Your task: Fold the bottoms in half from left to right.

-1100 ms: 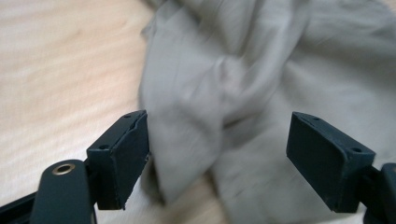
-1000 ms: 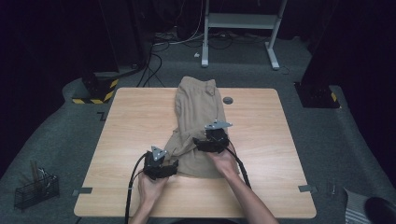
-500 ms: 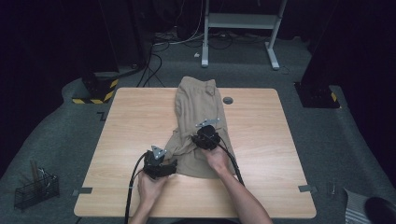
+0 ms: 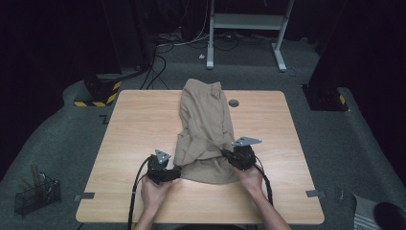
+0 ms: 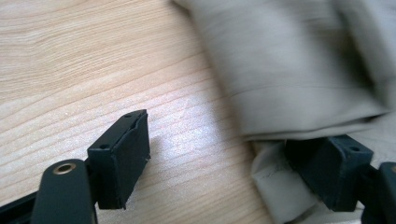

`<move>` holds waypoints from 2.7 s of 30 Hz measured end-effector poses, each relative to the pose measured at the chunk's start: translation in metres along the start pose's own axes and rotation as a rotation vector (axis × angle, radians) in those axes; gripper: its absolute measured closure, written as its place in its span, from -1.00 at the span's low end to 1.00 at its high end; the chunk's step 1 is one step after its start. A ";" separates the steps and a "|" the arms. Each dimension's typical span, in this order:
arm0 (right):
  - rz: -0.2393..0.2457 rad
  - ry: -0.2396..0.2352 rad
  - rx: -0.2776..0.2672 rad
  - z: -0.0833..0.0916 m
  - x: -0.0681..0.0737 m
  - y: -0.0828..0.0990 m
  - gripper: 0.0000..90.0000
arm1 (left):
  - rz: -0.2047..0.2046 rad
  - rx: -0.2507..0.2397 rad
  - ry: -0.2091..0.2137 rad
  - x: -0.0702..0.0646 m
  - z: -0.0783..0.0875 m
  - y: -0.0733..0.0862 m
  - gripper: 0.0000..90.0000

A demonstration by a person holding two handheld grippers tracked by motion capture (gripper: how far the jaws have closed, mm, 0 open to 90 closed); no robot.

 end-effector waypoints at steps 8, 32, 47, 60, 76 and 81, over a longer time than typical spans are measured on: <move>-0.016 0.053 0.029 0.009 -0.006 0.015 0.29 | 0.002 0.000 -0.003 0.000 0.000 0.000 -0.51; 0.080 -0.030 0.051 0.025 0.007 0.036 0.89 | 0.005 -0.002 -0.008 0.000 0.000 0.000 -0.50; -0.020 0.067 -0.040 0.032 -0.015 0.009 0.24 | -0.007 -0.059 0.082 0.014 0.037 -0.011 -0.22; 0.031 0.101 0.132 0.015 -0.010 0.040 0.12 | 0.079 -0.078 0.118 0.039 0.055 -0.028 -0.28; 0.089 0.043 0.027 0.007 0.007 0.001 0.14 | 0.023 -0.026 0.108 0.026 0.028 -0.064 -0.30; 0.076 -0.006 -0.017 -0.001 0.014 -0.012 0.20 | -0.006 0.033 0.167 0.006 0.001 -0.059 -0.29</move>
Point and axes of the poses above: each handheld gripper's, and its own axes: z roughly backward along the jaws, y roughly out of its underside, x roughly to its left, the point moved 3 cm from there along -z, roughly forward along the jaws, and after that the axes turned 13 degrees about z, right-handed, at the moved point
